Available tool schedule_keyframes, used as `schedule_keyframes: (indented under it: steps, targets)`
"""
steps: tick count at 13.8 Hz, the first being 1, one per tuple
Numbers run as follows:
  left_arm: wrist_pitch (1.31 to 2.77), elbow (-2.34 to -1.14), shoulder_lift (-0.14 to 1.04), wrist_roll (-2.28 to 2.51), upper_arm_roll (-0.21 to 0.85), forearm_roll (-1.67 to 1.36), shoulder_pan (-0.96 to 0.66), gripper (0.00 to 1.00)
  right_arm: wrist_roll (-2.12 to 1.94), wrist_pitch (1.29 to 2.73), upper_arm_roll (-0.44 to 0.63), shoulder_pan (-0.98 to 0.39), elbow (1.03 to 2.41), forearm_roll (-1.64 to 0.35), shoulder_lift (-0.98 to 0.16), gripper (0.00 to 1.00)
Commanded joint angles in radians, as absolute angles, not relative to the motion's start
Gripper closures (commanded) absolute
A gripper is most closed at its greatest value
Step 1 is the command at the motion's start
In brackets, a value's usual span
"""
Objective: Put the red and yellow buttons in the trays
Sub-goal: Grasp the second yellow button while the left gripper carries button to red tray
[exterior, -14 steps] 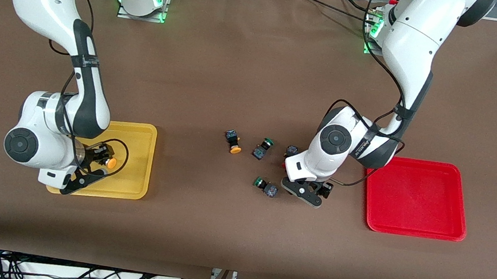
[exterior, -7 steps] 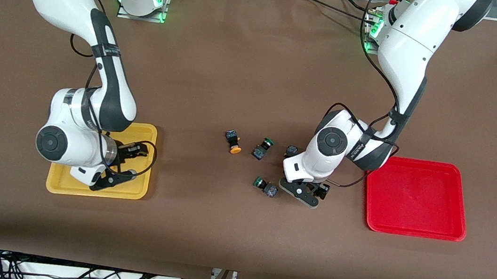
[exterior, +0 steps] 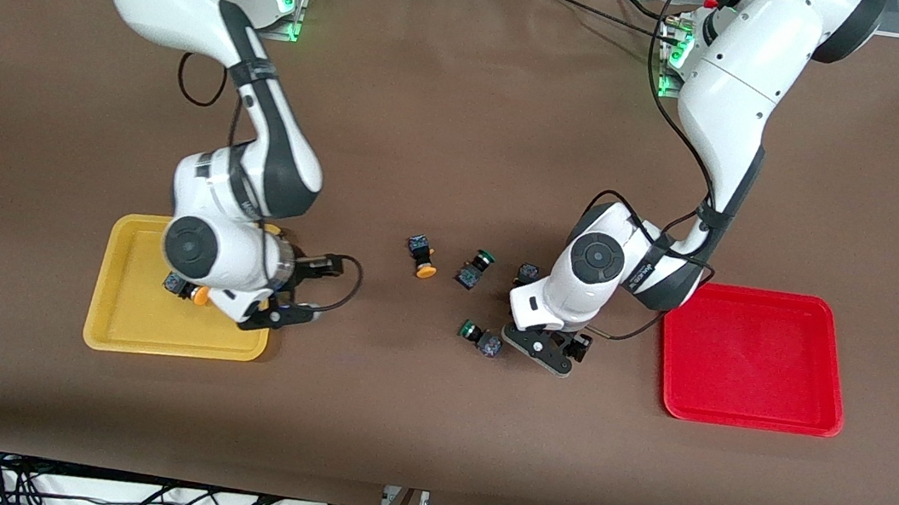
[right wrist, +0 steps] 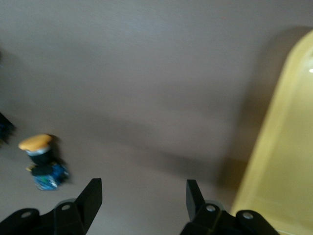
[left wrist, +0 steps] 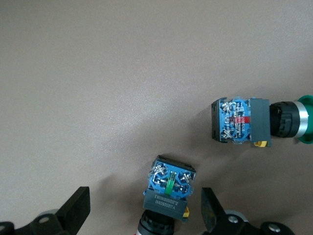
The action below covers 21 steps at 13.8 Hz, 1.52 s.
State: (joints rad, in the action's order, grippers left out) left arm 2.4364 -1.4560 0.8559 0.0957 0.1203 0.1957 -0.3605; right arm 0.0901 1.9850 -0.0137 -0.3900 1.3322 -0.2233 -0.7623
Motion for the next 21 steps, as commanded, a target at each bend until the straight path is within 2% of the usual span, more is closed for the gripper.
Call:
schedule_keyframes:
  steps: [1,4,7,8,10,14,18,21]
  targets:
    - [2.439,-1.422,0.877,0.101,0.11,0.219,-0.373,0.07,0.199,2.04,-0.009,-0.449,1.35,-0.222,-0.758,0.22]
    - [2.439,-1.422,0.877,0.101,0.11,0.219,-0.373,0.48,0.302,2.083,-0.009,-0.495,1.35,-0.224,-0.773,0.22]
    - [2.439,-1.42,0.877,0.101,0.112,0.216,-0.373,0.75,0.379,2.151,-0.009,-0.544,1.351,-0.227,-0.796,0.22]
    - [2.439,-1.419,0.876,0.1,0.112,0.216,-0.371,0.87,0.408,2.173,-0.009,-0.563,1.351,-0.222,-0.807,0.22]
    - [2.439,-1.408,0.871,0.091,0.112,0.213,-0.357,0.9,0.454,2.197,-0.008,-0.587,1.371,-0.221,-0.818,0.22]
    - [2.415,-1.354,0.839,0.087,0.113,0.213,-0.27,0.9,0.547,2.198,-0.008,-0.603,1.416,-0.222,-0.816,0.19]
    - [2.277,-1.354,0.783,0.087,0.13,0.206,-0.184,0.9,0.574,2.201,-0.008,-0.629,1.446,-0.224,-0.816,0.15]
    - [2.116,-1.35,0.717,0.087,0.129,0.152,-0.137,0.9,0.613,2.22,-0.008,-0.644,1.448,-0.224,-0.816,0.1]
